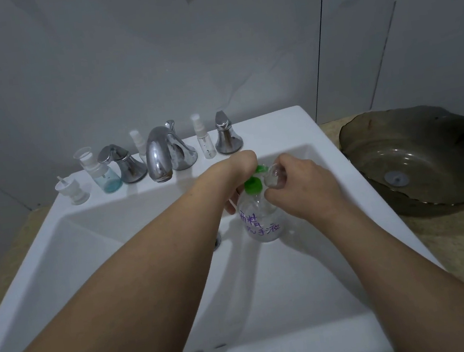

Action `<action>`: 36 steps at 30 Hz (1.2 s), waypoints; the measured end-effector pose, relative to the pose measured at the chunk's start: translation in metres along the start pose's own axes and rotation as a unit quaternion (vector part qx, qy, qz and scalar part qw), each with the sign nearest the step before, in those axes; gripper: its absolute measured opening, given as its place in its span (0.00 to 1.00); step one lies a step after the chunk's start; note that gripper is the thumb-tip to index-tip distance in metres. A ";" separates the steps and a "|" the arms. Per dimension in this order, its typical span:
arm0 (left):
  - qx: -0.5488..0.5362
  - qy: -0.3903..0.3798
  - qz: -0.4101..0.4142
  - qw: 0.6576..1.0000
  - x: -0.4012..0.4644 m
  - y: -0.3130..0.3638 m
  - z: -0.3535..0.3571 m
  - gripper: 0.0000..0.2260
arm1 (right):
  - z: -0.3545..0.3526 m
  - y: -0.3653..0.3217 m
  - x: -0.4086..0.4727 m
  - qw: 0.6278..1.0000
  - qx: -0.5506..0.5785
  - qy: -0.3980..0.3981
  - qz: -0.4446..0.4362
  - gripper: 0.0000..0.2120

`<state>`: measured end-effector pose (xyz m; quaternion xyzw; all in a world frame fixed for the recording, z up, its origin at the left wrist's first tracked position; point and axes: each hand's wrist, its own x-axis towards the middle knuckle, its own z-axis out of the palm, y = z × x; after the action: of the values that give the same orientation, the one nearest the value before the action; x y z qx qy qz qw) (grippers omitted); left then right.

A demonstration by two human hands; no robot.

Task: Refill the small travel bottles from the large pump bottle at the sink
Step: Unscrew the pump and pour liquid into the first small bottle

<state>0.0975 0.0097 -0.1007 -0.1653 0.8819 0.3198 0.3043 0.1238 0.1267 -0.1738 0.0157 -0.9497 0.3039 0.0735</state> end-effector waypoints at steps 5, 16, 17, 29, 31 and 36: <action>-0.023 0.036 0.002 0.999 0.007 0.001 0.008 0.19 | 0.001 0.003 0.000 1.000 -0.017 -0.017 0.006 0.11; -0.017 0.023 0.012 1.000 0.002 -0.003 0.004 0.19 | 0.003 0.002 0.002 1.000 -0.027 -0.010 0.002 0.12; -0.016 0.024 0.016 0.999 0.000 -0.003 0.002 0.19 | 0.002 0.001 0.001 1.000 -0.025 -0.005 -0.001 0.12; -0.014 0.030 0.021 0.999 -0.007 -0.004 -0.001 0.20 | 0.001 0.000 0.000 1.000 -0.003 0.007 -0.005 0.13; -0.021 0.037 0.019 0.999 -0.006 -0.002 0.003 0.20 | 0.001 0.001 0.001 1.000 0.000 0.003 -0.002 0.12; -0.004 0.056 0.007 0.998 0.000 0.001 0.009 0.18 | 0.003 0.003 0.001 1.000 -0.019 -0.018 0.007 0.11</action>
<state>0.1011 0.0159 -0.1058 -0.1781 0.8974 0.3154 0.2519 0.1222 0.1274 -0.1773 0.0134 -0.9565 0.2862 0.0544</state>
